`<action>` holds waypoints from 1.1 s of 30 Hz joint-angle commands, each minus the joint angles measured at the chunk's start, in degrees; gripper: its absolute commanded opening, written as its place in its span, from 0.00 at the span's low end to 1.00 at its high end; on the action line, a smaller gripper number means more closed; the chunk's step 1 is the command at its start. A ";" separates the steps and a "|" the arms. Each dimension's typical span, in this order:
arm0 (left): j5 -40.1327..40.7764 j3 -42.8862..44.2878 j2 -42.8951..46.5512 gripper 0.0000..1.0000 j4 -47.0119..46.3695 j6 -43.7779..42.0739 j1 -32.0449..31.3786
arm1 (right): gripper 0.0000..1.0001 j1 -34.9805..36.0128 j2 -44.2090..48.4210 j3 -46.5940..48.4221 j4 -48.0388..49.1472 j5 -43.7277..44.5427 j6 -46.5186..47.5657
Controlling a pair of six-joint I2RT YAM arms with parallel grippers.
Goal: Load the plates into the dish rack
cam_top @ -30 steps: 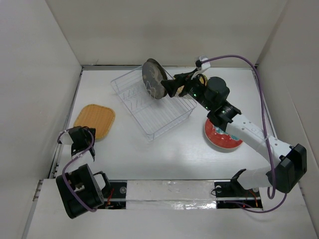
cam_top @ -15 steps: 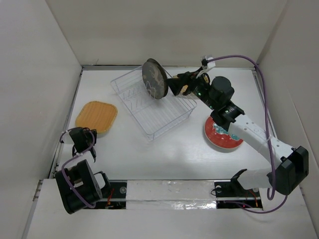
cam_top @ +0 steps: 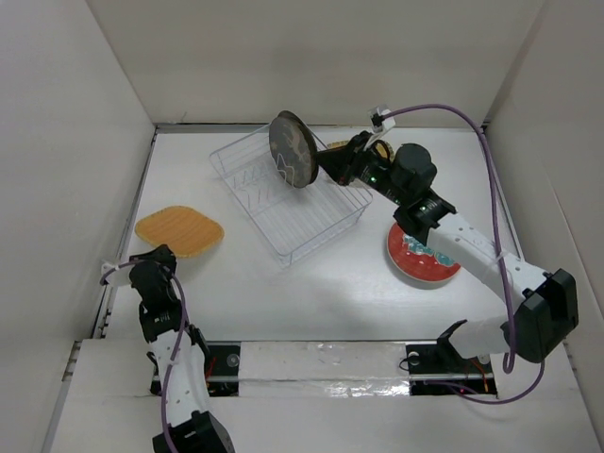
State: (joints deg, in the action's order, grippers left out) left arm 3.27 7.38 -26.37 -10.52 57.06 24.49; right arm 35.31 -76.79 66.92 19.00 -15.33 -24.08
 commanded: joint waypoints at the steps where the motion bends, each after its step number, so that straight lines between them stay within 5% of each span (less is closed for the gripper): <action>1: 2.01 5.70 3.51 0.00 2.17 -1.95 0.21 | 0.14 1.07 -1.69 1.90 4.55 -4.52 -1.32; 8: 2.62 14.57 5.01 0.00 4.72 -6.16 -2.42 | 0.13 5.82 -6.17 5.06 4.47 -6.46 -0.71; 11: 3.59 20.02 4.49 0.00 5.69 -9.50 -2.96 | 0.24 7.49 -9.15 7.69 2.80 -6.64 0.17; 15: 4.03 25.92 3.17 0.00 5.78 -12.67 -5.50 | 0.55 8.81 -13.11 10.42 2.44 -8.22 -0.62; 21: -0.09 33.57 1.50 0.00 6.04 -13.11 -6.64 | 0.82 8.81 -20.58 15.95 3.50 -13.40 -5.54; 26: -6.51 37.62 1.14 0.00 6.13 -11.44 -7.18 | 0.92 8.81 -26.29 22.02 4.98 -16.66 -10.18; 33: -15.55 37.10 2.20 0.00 3.85 -6.97 -8.93 | 0.94 8.28 -34.11 26.25 9.73 -22.28 -18.02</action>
State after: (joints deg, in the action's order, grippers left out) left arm -6.31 42.15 -25.45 2.00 46.44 16.40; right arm 43.86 -109.47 89.76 23.16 -33.39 -37.34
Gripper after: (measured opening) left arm 0.101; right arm 0.942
